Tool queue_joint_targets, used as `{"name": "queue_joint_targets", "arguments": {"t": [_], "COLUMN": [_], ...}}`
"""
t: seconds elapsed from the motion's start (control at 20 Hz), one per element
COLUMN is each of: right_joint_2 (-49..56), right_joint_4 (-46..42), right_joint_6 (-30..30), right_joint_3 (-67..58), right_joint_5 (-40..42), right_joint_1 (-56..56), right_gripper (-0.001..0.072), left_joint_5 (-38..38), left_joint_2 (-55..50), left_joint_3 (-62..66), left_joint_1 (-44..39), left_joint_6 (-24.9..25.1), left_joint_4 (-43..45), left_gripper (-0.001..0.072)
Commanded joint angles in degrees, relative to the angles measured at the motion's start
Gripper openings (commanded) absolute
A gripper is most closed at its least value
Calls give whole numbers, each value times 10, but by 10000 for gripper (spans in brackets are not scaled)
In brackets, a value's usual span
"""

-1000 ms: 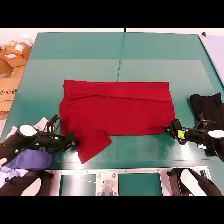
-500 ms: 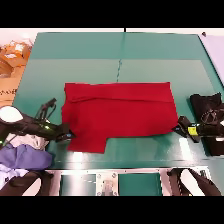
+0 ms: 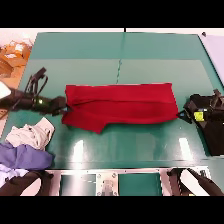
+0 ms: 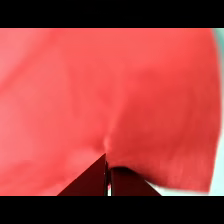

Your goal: Fold the shirts.

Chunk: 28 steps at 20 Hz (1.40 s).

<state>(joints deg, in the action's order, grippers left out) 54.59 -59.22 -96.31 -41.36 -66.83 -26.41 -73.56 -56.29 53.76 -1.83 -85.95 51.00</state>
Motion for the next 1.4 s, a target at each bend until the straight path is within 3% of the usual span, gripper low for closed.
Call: {"name": "queue_joint_targets", "arguments": {"t": [0.0,0.3,0.45,0.5,0.55,0.6,0.65,0.75,0.9,0.95,1.0,1.05,1.35], "right_joint_2": [85,318,430,457,479,492,495,494,496,502,511,524,617], "right_joint_4": [52,64,70,77,82,80,80,79,76,75,76,76,122], "right_joint_6": [10,9,10,9,9,10,10,50,123,158,188,220,339], "right_joint_3": [-52,-233,-329,-356,-384,-410,-434,-482,-504,-503,-503,-503,-503], "right_joint_5": [80,141,178,185,186,186,185,146,47,10,-28,-63,-170], "right_joint_1": [40,95,119,121,120,114,102,67,0,-22,-40,-55,-54], "right_gripper": [23,23,24,80,265,436,474,474,504,504,504,504,503], "left_joint_5": [47,91,139,168,203,242,284,311,213,182,161,138,90], "left_joint_2": [-116,-332,-421,-440,-453,-454,-450,-440,-440,-440,-440,-440,-440], "left_joint_3": [97,284,344,353,357,357,357,366,402,408,408,408,407], "left_joint_1": [0,0,0,0,0,3,6,23,48,49,49,47,17], "left_joint_6": [24,32,60,71,70,69,64,63,48,48,53,54,54], "left_joint_4": [1,-2,-10,-15,-19,-22,-26,-35,-35,-35,-35,-34,-38], "left_gripper": [25,27,28,30,199,590,693,707,675,455,177,36,29]}}
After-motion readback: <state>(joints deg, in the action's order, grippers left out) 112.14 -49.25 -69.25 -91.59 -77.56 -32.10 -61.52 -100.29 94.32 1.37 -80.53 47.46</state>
